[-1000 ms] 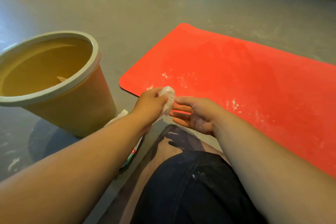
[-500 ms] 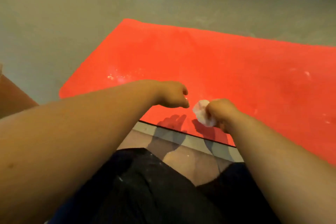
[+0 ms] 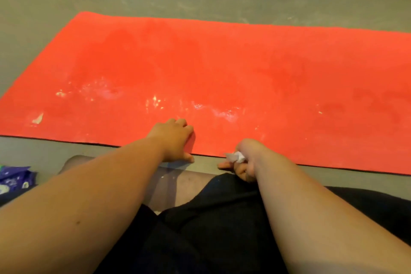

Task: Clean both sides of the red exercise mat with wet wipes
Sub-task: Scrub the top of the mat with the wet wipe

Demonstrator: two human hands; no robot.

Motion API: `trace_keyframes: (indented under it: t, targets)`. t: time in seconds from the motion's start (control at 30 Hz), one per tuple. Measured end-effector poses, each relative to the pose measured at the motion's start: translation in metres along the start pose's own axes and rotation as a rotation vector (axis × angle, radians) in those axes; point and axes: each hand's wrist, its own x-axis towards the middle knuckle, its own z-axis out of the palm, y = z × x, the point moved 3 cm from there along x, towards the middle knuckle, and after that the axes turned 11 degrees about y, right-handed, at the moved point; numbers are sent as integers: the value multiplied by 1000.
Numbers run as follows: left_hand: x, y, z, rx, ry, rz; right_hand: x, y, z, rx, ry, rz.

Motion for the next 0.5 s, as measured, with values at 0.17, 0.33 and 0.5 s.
trace_keyframes:
  t: [0.17, 0.33, 0.5]
  targets:
    - [0, 13, -6, 80, 74, 136, -3, 5, 11, 499, 30, -32]
    - [0, 20, -14, 149, 163, 91, -3, 5, 16, 677, 145, -68]
    - [-1, 25, -17, 175, 212, 90, -1, 6, -9, 540, 211, -4]
